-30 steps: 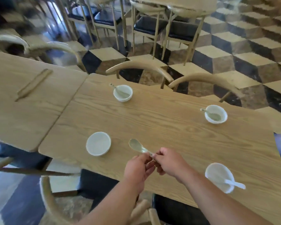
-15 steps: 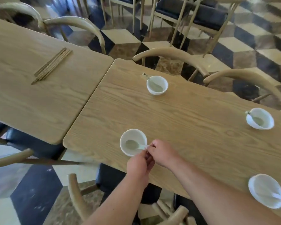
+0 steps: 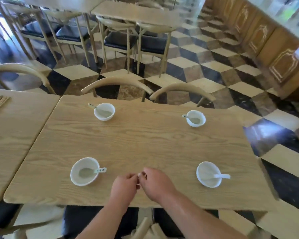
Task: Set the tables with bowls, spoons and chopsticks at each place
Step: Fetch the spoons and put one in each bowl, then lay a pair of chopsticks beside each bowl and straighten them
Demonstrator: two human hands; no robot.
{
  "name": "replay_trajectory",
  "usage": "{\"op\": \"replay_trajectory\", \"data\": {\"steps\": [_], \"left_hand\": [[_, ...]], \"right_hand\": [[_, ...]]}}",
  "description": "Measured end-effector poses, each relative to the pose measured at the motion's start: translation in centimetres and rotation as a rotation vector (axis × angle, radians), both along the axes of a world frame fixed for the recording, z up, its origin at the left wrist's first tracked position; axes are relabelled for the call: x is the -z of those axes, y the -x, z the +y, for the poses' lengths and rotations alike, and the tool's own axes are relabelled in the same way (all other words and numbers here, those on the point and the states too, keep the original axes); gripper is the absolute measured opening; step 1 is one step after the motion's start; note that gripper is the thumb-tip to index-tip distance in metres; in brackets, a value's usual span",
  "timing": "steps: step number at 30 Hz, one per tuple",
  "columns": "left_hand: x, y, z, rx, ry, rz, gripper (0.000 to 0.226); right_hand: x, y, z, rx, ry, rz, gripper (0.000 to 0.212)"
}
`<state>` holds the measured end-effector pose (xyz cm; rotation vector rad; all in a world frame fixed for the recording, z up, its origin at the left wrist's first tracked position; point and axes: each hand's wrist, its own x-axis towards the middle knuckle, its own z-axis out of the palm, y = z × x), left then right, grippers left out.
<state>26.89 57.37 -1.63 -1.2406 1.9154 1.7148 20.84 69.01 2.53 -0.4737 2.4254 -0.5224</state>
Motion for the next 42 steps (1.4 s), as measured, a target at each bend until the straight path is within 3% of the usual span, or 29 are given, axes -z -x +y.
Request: {"op": "replay_trajectory", "data": {"steps": [4,9,11,16,18,22,29,34,42], "left_hand": [[-6.3,3.5,12.9,0.509,0.357,0.073,0.028],[-13.1,5.4,33.5,0.989,0.567,0.23,0.031],[-14.4,5.7,42.1,1.121,0.731,0.335,0.052],[-17.3,4.9,59.9,1.43,0.92,0.511,0.091],[-18.5,4.3,64.9,1.487,0.96,0.543,0.097],[-19.8,3.8,73.1,1.571,1.01,0.599,0.098],[-19.7,6.8,82.2,1.655,0.998,0.651,0.093],[-17.1,13.7,86.6,1.65,0.992,0.63,0.092],[-15.4,30.7,92.0,1.597,0.903,0.539,0.091]], "right_hand": [[-4.3,0.6,15.6,0.124,0.047,0.188,0.032],[-8.2,-0.9,37.9,0.227,-0.003,0.458,0.03],[-9.7,-2.7,47.1,0.288,-0.061,0.574,0.033],[-12.7,-8.2,66.7,0.49,-0.307,0.527,0.088],[-14.3,-10.1,72.2,0.604,-0.319,0.479,0.099],[-15.6,-13.0,80.4,0.753,-0.348,0.417,0.087],[-13.8,-12.2,88.4,0.868,-0.377,0.315,0.091],[-11.5,-6.1,93.2,0.869,-0.418,0.284,0.091],[-12.1,11.4,100.5,0.82,-0.469,0.272,0.091]]}}
